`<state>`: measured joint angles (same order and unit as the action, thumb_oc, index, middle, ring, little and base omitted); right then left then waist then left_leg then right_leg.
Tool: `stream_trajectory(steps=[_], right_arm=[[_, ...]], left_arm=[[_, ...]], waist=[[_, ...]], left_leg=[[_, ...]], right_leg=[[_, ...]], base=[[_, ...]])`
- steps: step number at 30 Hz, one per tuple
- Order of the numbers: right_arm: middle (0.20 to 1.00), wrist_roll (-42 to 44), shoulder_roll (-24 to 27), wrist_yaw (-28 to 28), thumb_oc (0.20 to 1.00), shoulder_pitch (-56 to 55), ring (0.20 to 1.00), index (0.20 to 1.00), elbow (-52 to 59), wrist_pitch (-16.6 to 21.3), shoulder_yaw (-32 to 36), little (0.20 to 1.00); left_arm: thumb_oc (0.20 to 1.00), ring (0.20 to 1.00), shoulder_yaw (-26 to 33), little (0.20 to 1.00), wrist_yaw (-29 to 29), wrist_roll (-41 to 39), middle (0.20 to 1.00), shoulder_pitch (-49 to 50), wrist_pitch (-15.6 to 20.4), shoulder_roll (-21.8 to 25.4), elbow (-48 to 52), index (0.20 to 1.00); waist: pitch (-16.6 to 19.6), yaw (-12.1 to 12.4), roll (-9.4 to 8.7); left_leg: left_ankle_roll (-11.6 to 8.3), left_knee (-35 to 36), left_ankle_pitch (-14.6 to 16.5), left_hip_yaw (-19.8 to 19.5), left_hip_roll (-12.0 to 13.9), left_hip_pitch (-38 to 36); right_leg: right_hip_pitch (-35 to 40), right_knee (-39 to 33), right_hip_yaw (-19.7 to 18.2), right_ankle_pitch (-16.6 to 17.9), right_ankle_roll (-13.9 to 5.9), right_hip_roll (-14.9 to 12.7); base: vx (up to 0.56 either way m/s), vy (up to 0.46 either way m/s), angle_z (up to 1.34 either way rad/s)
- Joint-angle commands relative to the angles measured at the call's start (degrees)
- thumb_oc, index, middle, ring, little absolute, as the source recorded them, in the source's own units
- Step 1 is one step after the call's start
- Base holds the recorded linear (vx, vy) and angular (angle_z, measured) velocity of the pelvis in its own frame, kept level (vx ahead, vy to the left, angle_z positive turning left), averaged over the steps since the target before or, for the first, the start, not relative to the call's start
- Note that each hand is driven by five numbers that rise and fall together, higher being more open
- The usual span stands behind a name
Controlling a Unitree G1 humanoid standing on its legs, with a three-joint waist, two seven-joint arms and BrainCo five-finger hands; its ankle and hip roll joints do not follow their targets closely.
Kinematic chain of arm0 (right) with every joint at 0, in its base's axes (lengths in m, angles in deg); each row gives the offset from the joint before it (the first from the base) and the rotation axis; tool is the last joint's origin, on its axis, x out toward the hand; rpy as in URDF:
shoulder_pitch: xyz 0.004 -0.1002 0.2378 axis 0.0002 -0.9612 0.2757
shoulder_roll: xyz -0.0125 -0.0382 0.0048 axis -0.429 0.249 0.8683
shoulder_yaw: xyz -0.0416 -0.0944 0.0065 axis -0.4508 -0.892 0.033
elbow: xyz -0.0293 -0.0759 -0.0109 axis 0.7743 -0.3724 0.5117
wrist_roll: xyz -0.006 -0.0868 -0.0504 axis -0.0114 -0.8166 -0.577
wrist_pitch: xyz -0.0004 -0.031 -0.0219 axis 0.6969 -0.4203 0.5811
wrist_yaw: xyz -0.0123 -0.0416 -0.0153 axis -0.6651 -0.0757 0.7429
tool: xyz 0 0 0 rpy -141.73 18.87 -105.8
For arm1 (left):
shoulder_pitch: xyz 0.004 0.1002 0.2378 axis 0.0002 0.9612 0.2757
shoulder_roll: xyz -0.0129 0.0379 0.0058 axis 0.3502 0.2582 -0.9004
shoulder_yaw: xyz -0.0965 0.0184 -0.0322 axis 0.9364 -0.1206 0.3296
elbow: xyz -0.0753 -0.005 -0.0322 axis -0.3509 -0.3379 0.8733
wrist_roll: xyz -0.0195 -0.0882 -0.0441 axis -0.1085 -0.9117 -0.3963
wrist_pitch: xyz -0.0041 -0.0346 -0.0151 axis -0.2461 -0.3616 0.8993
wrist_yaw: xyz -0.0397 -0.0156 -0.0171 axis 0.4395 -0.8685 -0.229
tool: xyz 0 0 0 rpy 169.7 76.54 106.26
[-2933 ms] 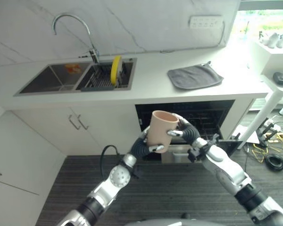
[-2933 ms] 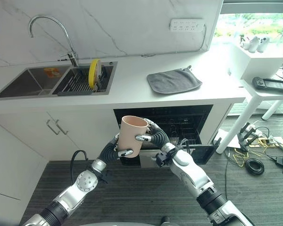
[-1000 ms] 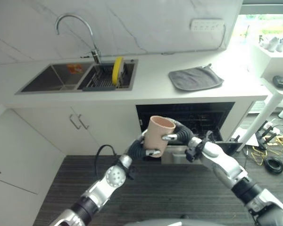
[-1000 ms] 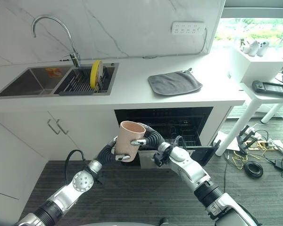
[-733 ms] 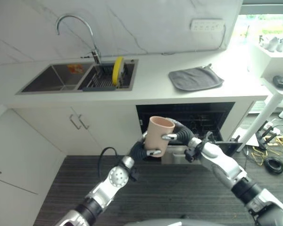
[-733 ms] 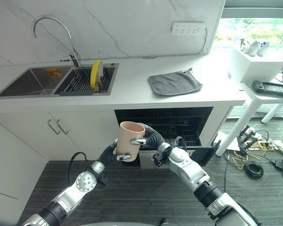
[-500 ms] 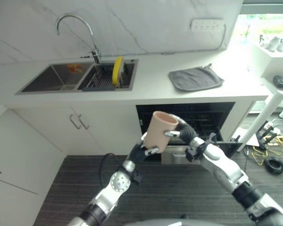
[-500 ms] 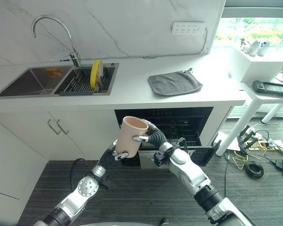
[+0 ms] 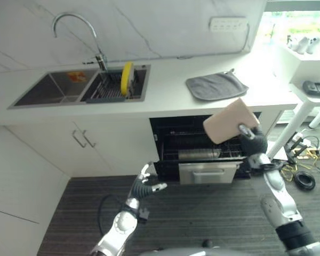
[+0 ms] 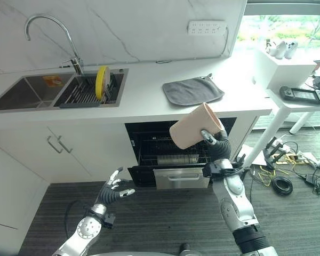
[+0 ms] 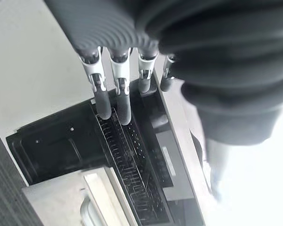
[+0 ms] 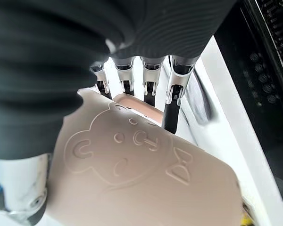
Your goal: Place the dishes in the dishwasher.
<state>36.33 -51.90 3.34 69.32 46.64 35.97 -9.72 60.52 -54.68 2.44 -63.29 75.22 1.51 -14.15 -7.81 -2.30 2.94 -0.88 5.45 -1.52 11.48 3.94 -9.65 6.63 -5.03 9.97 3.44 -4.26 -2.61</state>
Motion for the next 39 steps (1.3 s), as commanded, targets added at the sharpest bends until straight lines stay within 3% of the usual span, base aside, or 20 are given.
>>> stream_trajectory(steps=[1,6,12,15,16,17,20,25,31,39], right_arm=[[0.200,-0.13,-0.84,-0.79,0.200,4.06,0.200,0.200,4.77,5.72,2.37,0.200],[0.200,-2.46,-0.53,-1.19,0.200,1.39,0.200,0.200,3.84,4.86,3.84,0.200],[0.200,0.82,-0.28,-5.29,0.200,-1.27,0.200,0.200,1.62,6.04,5.21,0.200],[0.200,1.10,0.06,-8.00,0.200,-0.70,0.200,0.200,0.85,5.11,4.70,0.200],[0.200,0.73,0.13,-8.59,0.200,-0.63,0.200,0.200,0.54,5.62,4.18,0.200],[0.200,0.66,0.02,-8.76,0.200,-0.56,0.200,0.200,0.28,5.92,3.92,0.200],[0.200,-0.91,-1.16,-7.42,0.200,0.91,0.200,0.200,-0.66,6.64,1.66,0.200],[0.200,-0.77,-1.98,-7.95,0.200,-0.71,0.200,0.200,0.63,5.40,1.66,0.200],[0.200,-1.32,-2.78,-7.71,0.200,-1.45,0.200,0.200,1.73,5.81,1.93,0.200],[0.200,-1.24,-3.00,-8.13,0.200,-0.39,0.200,0.200,1.16,5.68,1.73,0.200]], left_arm=[[1.000,1.000,1.07,1.000,1.86,-2.23,1.000,-3.50,4.74,1.30,1.02,1.000],[1.000,1.000,4.21,1.000,2.18,-1.18,1.000,-2.65,6.97,1.73,3.26,1.000],[1.000,1.000,7.57,1.000,5.15,2.40,1.000,-4.14,8.54,3.97,8.11,1.000],[1.000,1.000,8.50,1.000,6.79,3.53,1.000,-4.26,8.86,4.52,10.22,1.000],[1.000,1.000,9.45,1.000,6.86,4.13,1.000,-4.59,9.00,4.88,11.40,1.000],[1.000,1.000,9.56,1.000,6.97,4.22,1.000,-4.93,9.15,4.94,11.31,1.000],[1.000,1.000,9.12,1.000,9.09,5.48,1.000,-6.46,9.75,5.04,10.22,1.000],[1.000,1.000,9.69,1.000,9.86,7.02,1.000,-6.27,8.42,5.21,10.43,1.000],[1.000,1.000,10.93,1.000,9.43,7.86,1.000,-4.23,9.59,5.92,10.93,1.000],[1.000,1.000,10.99,1.000,9.34,8.20,1.000,-3.70,10.63,5.79,10.81,1.000]], waist=[[-1.51,-0.09,-3.37],[-1.56,-0.58,-3.71],[-2.32,-1.19,-4.24],[-3.66,-0.92,-4.96],[-5.34,-0.24,-5.10],[-6.04,-0.17,-4.73],[-6.77,0.81,-3.62],[-4.28,1.08,-3.02],[-3.28,1.76,-2.78],[-3.21,2.24,-2.87]], left_leg=[[1.62,-0.45,6.02,0.59,-1.28,-1.77],[1.42,-0.45,5.75,1.14,-0.78,-1.66],[0.32,-4.39,5.95,-0.13,1.04,-0.61],[0.84,-17.18,8.54,-0.90,1.10,3.52],[0.06,-29.28,4.14,-1.35,1.21,11.75],[-0.06,-29.98,3.22,-1.15,0.83,13.90],[0.93,-19.41,2.69,0.10,-1.29,15.28],[2.20,-7.18,3.67,-1.98,-3.86,8.01],[3.64,-1.78,3.38,-3.54,-5.04,4.26],[4.23,-0.87,3.71,-3.79,-5.46,3.54]], right_leg=[[3.12,2.59,1.98,-5.23,-2.28,-3.62],[2.80,2.99,1.80,-5.58,-2.01,-3.19],[1.77,6.48,1.08,-8.21,0.09,-1.52],[1.18,9.57,0.35,-9.50,2.20,-1.32],[1.16,11.09,0.37,-9.79,4.08,-0.37],[1.23,11.91,0.11,-10.29,4.26,0.22],[2.40,12.44,0.05,-11.61,3.55,0.83],[1.97,11.00,1.97,-10.70,1.09,-0.71],[0.21,11.79,2.43,-10.67,0.29,-0.90],[-0.58,11.33,2.31,-9.91,-0.35,-1.05]], base=[[0.00,0.000,0.00],[0.02,-0.086,0.00],[0.03,-0.188,-0.01],[0.06,-0.145,-0.05],[0.06,-0.122,-0.19],[0.13,-0.010,-0.19],[0.21,0.179,0.05],[0.22,0.200,-0.20],[0.09,0.060,0.06],[0.00,0.011,0.11]])
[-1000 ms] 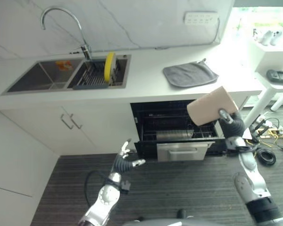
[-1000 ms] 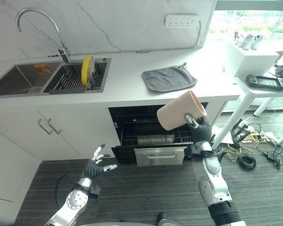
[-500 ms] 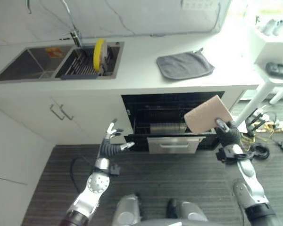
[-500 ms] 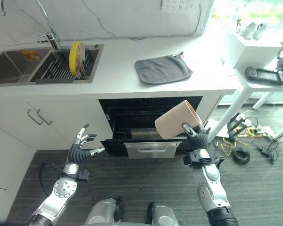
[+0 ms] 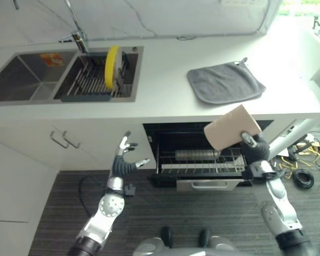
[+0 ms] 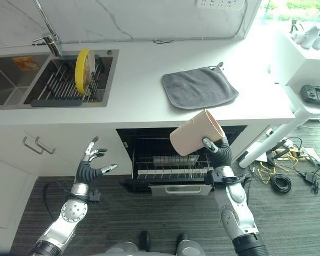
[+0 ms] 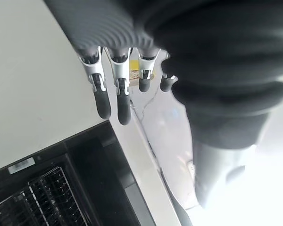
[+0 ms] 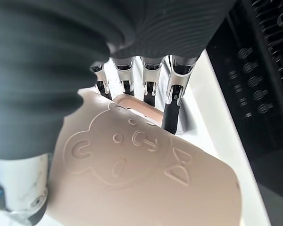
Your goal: Place the dishes in the dishwasher.
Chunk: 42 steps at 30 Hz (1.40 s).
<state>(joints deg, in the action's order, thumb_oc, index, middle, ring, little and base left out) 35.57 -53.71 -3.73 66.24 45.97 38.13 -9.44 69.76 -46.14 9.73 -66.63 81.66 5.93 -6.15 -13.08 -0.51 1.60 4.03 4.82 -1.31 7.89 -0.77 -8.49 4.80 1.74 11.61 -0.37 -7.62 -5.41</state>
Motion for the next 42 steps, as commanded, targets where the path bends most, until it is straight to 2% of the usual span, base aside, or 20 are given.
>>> stream_trajectory(steps=[1,3,5,6,7,8,9,11,12,13,14,17,20,23,26,30,37,42], right_arm=[[0.200,-0.35,-1.12,-1.25,0.200,2.93,0.200,0.200,1.83,3.24,1.44,0.200],[0.200,-0.36,-1.02,-1.28,0.200,3.41,0.200,0.200,1.87,2.49,1.31,0.200],[0.200,-0.24,-1.04,-1.54,0.200,4.39,0.200,0.200,1.53,1.69,0.75,0.200],[0.200,-0.41,-1.40,-1.76,0.200,4.82,0.200,0.200,1.49,2.01,0.45,0.200],[0.200,-0.60,-1.60,-1.70,0.200,4.86,0.200,0.200,1.54,2.24,0.28,0.200],[0.200,-1.13,-2.00,-1.36,0.200,4.92,0.200,0.200,1.99,2.35,-0.55,0.200],[0.200,-1.02,-2.05,-1.39,0.200,5.02,0.200,0.200,2.09,2.23,-0.94,0.200],[0.200,-0.54,-1.98,-2.31,0.200,5.17,0.200,0.200,1.63,3.18,-1.70,0.200],[0.200,-0.29,-1.98,-2.91,0.200,5.41,0.200,0.200,1.31,3.77,-1.52,0.200],[0.200,0.49,-1.46,-3.32,0.200,5.98,0.200,0.200,0.99,3.10,-0.99,0.200],[0.200,0.61,-1.23,-3.52,0.200,6.29,0.200,0.200,0.79,2.35,-0.95,0.200],[0.200,0.67,-0.65,-3.56,0.200,7.07,0.200,0.200,0.64,1.21,-1.32,0.200],[0.200,0.41,-0.09,-3.01,0.200,6.93,0.200,0.200,2.33,-0.59,-1.63,0.200],[0.200,0.14,0.34,-2.78,0.200,6.35,0.200,0.200,3.43,-1.36,-2.62,0.200],[0.200,0.07,0.30,-2.65,0.200,6.25,0.200,0.200,3.21,-1.17,-3.13,0.200],[0.200,-1.20,-0.45,-1.67,0.200,6.15,0.200,0.200,2.57,-0.60,-4.36,0.200],[0.200,-3.47,0.02,-0.13,0.200,6.13,0.200,0.200,2.17,-0.99,-4.11,0.200],[0.200,-8.36,3.63,0.74,0.200,13.84,0.200,0.200,1.45,-1.70,-3.71,0.200]], left_arm=[[1.000,1.000,1.63,1.000,0.55,0.95,1.000,-0.12,4.22,1.35,2.79,1.000],[1.000,1.000,1.67,1.000,0.33,1.15,1.000,0.33,4.46,1.27,2.93,1.000],[1.000,1.000,1.46,1.000,2.15,4.62,1.000,0.73,3.72,1.54,3.50,1.000],[1.000,1.000,1.36,1.000,3.85,6.35,1.000,0.67,3.20,2.05,3.62,1.000],[1.000,1.000,1.48,1.000,3.91,6.71,1.000,0.59,3.10,2.22,3.66,1.000],[1.000,1.000,1.14,1.000,4.57,7.87,1.000,-0.12,2.66,2.83,3.39,1.000],[1.000,1.000,0.83,1.000,4.81,7.97,1.000,-0.67,2.12,3.07,3.31,1.000],[1.000,1.000,0.73,1.000,5.81,9.29,1.000,-2.12,2.78,4.10,2.22,1.000],[1.000,1.000,0.61,1.000,6.66,10.67,1.000,-2.72,3.63,4.83,1.48,1.000],[1.000,1.000,0.37,1.000,7.61,11.84,1.000,-3.10,3.20,5.24,1.22,1.000],[1.000,1.000,0.35,1.000,7.70,11.49,1.000,-2.99,2.62,5.26,0.97,1.000],[1.000,1.000,1.15,1.000,8.08,11.11,1.000,-1.95,2.76,5.07,0.83,1.000],[1.000,1.000,1.80,1.000,5.76,10.27,1.000,-1.56,2.62,4.93,1.19,1.000],[1.000,1.000,1.56,1.000,3.81,10.32,1.000,-1.52,4.26,4.55,0.93,1.000],[1.000,1.000,0.93,1.000,3.30,10.20,1.000,-1.74,4.55,4.31,0.90,1.000],[1.000,1.000,-1.15,1.000,0.12,9.74,1.000,-2.96,4.17,3.97,0.51,1.000],[1.000,1.000,-5.92,1.000,-6.61,13.41,1.000,-5.00,0.13,4.96,1.22,1.000],[1.000,1.000,-11.23,1.000,-9.33,18.74,1.000,-13.05,-3.23,8.75,1.13,1.000]], waist=[[2.10,0.63,-1.59],[1.91,0.97,-1.63],[1.35,1.60,-1.47],[0.99,1.99,-1.42],[0.89,2.06,-1.44],[-0.21,1.85,-0.94],[-0.70,1.92,-0.97],[-2.22,1.58,-1.13],[-2.80,0.96,-1.22],[-2.37,0.83,-1.18],[-1.92,1.14,-1.21],[-0.94,1.84,-1.28],[-0.44,1.83,-1.32],[-0.39,1.42,-0.85],[-0.66,1.25,-0.60],[-0.43,0.62,-0.11],[-0.98,-0.51,0.05],[-5.24,-1.41,1.06]], left_leg=[[-0.47,-0.45,3.75,-0.77,-1.07,2.34],[-0.07,-1.46,4.40,-1.03,-1.34,2.46],[1.04,-3.66,5.69,-1.41,-1.85,3.23],[2.09,-4.83,6.41,-0.66,-2.23,3.97],[2.57,-5.16,6.64,-0.39,-2.44,4.21],[3.19,-5.77,7.07,-0.50,-2.28,4.03],[3.21,-6.18,7.18,-0.38,-2.32,4.26],[2.17,-6.45,7.64,-0.62,-1.40,3.38],[1.23,-5.72,8.16,-1.17,-0.19,2.02],[-0.16,-4.98,7.50,-1.56,1.33,1.88],[-1.05,-4.67,6.85,-1.28,1.99,1.77],[-3.12,-3.74,5.17,-0.81,3.70,1.83],[-4.73,-3.20,3.62,0.57,5.43,2.66],[-6.01,-3.52,2.18,3.10,7.52,3.65],[-6.22,-4.02,2.22,3.20,7.81,3.81],[-6.34,-4.42,2.31,2.01,7.44,4.17],[-6.32,-4.76,2.58,3.19,7.59,4.31],[-6.31,-7.49,2.72,2.87,7.16,9.30]], right_leg=[[1.17,4.79,0.40,-6.22,2.96,1.73],[0.81,5.83,0.22,-6.60,2.99,1.51],[-0.36,10.83,-0.02,-7.77,3.11,1.10],[-1.60,17.81,0.92,-7.02,2.51,0.70],[-2.86,21.04,1.15,-6.46,2.07,0.33],[-6.94,30.92,1.49,-3.44,1.22,-1.05],[-8.75,32.46,1.50,-2.58,1.26,-2.28],[-10.03,24.27,1.41,-0.96,1.36,-5.22],[-10.47,18.06,-0.85,2.50,0.16,-6.72],[-8.76,13.41,-1.58,0.43,-0.27,-5.88],[-6.89,10.77,-0.15,-1.00,-0.36,-5.64],[-3.38,7.68,1.93,-3.42,-0.32,-4.75],[-1.81,6.55,3.70,-4.68,0.37,-4.16],[-0.76,6.58,6.06,-5.85,1.36,-4.22],[-0.60,7.33,6.45,-6.55,1.70,-4.40],[-0.53,7.25,5.05,-6.84,2.36,-3.77],[-1.00,6.69,4.53,-6.03,1.68,-4.27],[-6.28,8.42,3.26,-5.36,1.15,-5.67]], base=[[0.01,0.033,0.03],[0.00,0.089,-0.10],[-0.05,0.151,-0.32],[-0.05,0.111,-0.38],[-0.07,0.140,-0.30],[-0.05,0.077,-0.34],[-0.04,0.011,-0.33],[-0.02,-0.286,-0.07],[0.01,-0.534,0.30],[0.05,-0.495,0.46],[0.06,-0.352,0.44],[0.04,-0.196,0.19],[0.00,-0.138,-0.13],[-0.02,-0.088,0.00],[0.00,0.000,0.00],[0.04,0.006,0.03],[0.12,0.008,0.01],[-0.01,0.029,-0.10]])
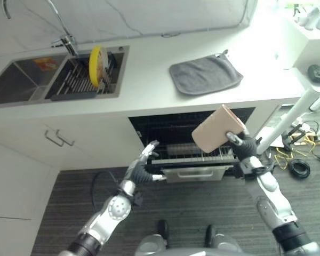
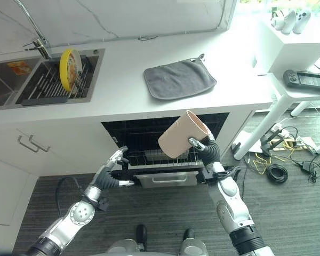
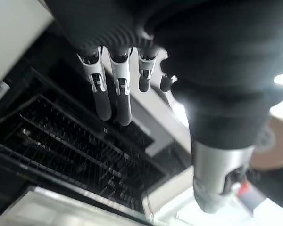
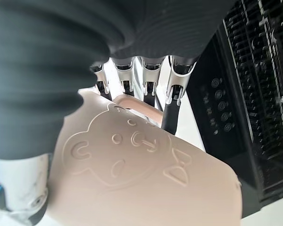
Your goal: Place the dishes in the dishwasher.
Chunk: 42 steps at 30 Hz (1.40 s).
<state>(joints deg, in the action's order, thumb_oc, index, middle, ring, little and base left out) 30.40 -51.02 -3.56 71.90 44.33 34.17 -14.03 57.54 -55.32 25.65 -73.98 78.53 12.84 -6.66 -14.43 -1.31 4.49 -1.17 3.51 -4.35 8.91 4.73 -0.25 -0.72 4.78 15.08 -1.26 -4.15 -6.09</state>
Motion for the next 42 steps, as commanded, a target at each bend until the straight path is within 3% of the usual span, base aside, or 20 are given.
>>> stream_trajectory(steps=[1,6,14,27,37,42], right_arm=[[0.200,-3.98,1.99,0.80,0.200,11.04,0.200,0.200,2.88,1.48,1.03,0.200],[0.200,-5.70,5.33,2.11,0.200,22.37,0.200,0.200,1.04,-3.70,1.20,0.200],[0.200,-6.46,7.75,1.58,0.200,25.19,0.200,0.200,-1.38,-5.93,2.45,0.200],[0.200,-11.78,10.18,2.41,0.200,23.89,0.200,0.200,-4.24,-8.73,5.33,0.200],[0.200,-17.86,19.58,3.65,0.200,38.49,0.200,0.200,-9.49,-19.66,4.67,0.200],[0.200,-16.99,21.16,3.41,0.200,41.98,0.200,0.200,-12.26,-21.06,3.04,0.200]], left_arm=[[1.000,1.000,-0.02,1.000,0.04,3.27,1.000,-7.92,-0.50,2.76,1.49,1.000],[1.000,1.000,-2.87,1.000,0.75,6.78,1.000,-17.04,-3.80,5.71,1.83,1.000],[1.000,1.000,-2.23,1.000,-3.44,10.24,1.000,-22.87,-5.28,9.35,4.43,1.000],[1.000,1.000,-1.44,1.000,-13.03,12.02,1.000,-20.20,-5.89,11.61,6.92,1.000],[1.000,1.000,-5.44,1.000,-15.82,11.41,1.000,-24.40,-6.25,14.67,7.37,1.000],[1.000,1.000,-6.35,1.000,-15.56,11.02,1.000,-26.05,-6.67,15.03,7.37,1.000]], waist=[[-5.17,-0.90,-1.58],[-10.48,-1.76,-0.87],[-14.08,-2.31,0.00],[-14.77,-1.55,-0.85],[-15.36,-0.12,-1.79],[-15.36,0.56,-2.18]], left_leg=[[-1.12,-6.86,5.79,1.71,1.41,2.49],[-0.79,-10.89,5.96,0.74,0.27,8.70],[0.00,-13.70,6.06,0.17,-0.91,12.48],[0.52,-14.39,6.49,0.17,-0.27,11.99],[0.73,-16.27,6.96,0.19,-0.01,14.89],[0.86,-16.68,7.08,0.07,-0.12,15.72]], right_leg=[[-2.22,5.81,-0.67,-4.29,-2.41,-5.30],[-8.62,9.20,-2.96,-3.92,-2.18,-6.30],[-14.09,14.20,-4.33,-4.55,-1.84,-6.82],[-13.98,16.05,-3.53,-5.39,-1.52,-6.27],[-16.38,16.36,-3.74,-4.72,-1.74,-5.82],[-16.78,16.17,-3.56,-4.52,-1.85,-5.87]], base=[[-0.11,0.064,-0.20],[-0.05,0.053,-0.06],[0.00,0.045,-0.01],[0.01,-0.019,0.03],[-0.01,-0.002,0.02],[-0.01,-0.008,0.09]])
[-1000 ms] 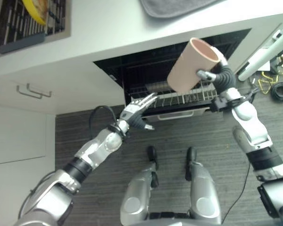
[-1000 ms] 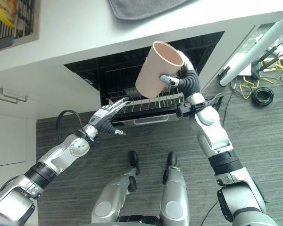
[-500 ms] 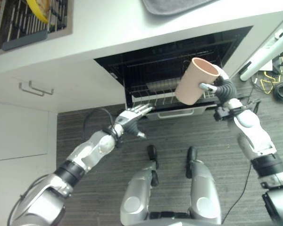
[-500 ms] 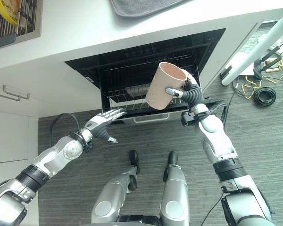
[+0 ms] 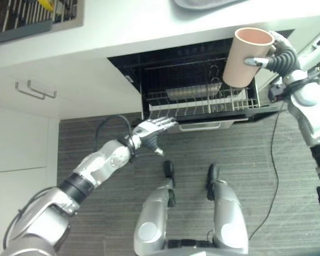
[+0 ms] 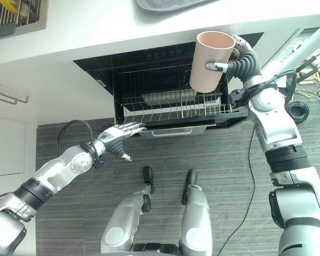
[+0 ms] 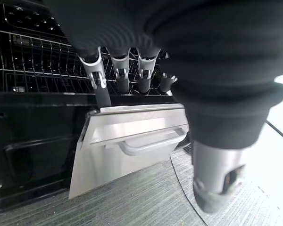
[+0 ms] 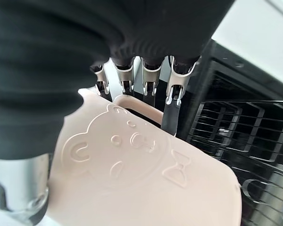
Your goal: Place the dishes in the dishwasher.
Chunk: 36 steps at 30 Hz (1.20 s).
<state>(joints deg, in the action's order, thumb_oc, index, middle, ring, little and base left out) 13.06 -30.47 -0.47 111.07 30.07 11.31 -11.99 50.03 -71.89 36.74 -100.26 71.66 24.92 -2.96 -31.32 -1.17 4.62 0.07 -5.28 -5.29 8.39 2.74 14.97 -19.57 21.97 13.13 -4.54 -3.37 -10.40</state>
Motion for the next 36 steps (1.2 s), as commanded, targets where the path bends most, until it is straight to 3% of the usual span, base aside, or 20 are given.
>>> stream_trajectory(steps=[1,9,17,22,36], right_arm=[[0.200,0.79,0.75,0.34,0.200,3.24,0.200,0.200,1.38,1.31,0.85,0.200],[0.200,1.52,-2.02,2.12,0.200,6.68,0.200,0.200,-6.31,-1.24,-1.19,0.200],[0.200,-0.95,-4.64,2.67,0.200,6.68,0.200,0.200,-15.27,0.10,-2.04,0.200],[0.200,-1.29,-5.24,2.31,0.200,8.61,0.200,0.200,-19.87,0.76,-2.53,0.200],[0.200,-5.98,-3.94,4.39,0.200,20.76,0.200,0.200,-29.20,-3.11,-7.32,0.200]], left_arm=[[1.000,1.000,0.91,1.000,1.16,-0.13,1.000,-0.02,0.18,3.17,3.74,1.000],[1.000,1.000,-0.11,1.000,0.69,-1.19,1.000,-2.25,0.62,3.67,3.59,1.000],[1.000,1.000,-0.41,1.000,0.22,-2.16,1.000,-4.09,-0.05,3.55,4.17,1.000],[1.000,1.000,-0.68,1.000,-0.55,-2.14,1.000,-4.99,0.01,3.47,4.55,1.000],[1.000,1.000,-2.20,1.000,-1.92,-2.31,1.000,-6.81,0.12,4.43,8.04,1.000]], waist=[[1.53,0.61,-2.41],[1.53,2.05,-1.97],[1.53,2.72,-1.17],[1.53,3.31,-0.57],[1.53,4.97,0.80]], left_leg=[[-0.45,-8.16,8.24,0.53,1.87,0.64],[-0.29,-8.28,7.83,-0.35,1.32,2.78],[-0.13,-8.57,7.61,-0.05,1.05,5.07],[-0.18,-8.61,7.36,-0.18,0.82,6.24],[-0.21,-9.34,7.23,-0.57,0.29,9.55]], right_leg=[[2.06,-0.78,-1.58,-1.50,-2.71,-1.62],[0.49,-0.72,-1.29,-1.23,-2.73,-1.48],[-1.66,-0.22,-0.82,-0.87,-2.91,-2.13],[-2.60,-0.11,-0.39,-0.66,-2.92,-2.41],[-5.87,0.67,0.11,-0.20,-2.84,-3.11]], base=[[0.00,-0.020,0.07],[0.00,0.000,0.00],[-0.02,0.018,0.04],[-0.01,0.003,0.02],[0.00,0.005,0.02]])
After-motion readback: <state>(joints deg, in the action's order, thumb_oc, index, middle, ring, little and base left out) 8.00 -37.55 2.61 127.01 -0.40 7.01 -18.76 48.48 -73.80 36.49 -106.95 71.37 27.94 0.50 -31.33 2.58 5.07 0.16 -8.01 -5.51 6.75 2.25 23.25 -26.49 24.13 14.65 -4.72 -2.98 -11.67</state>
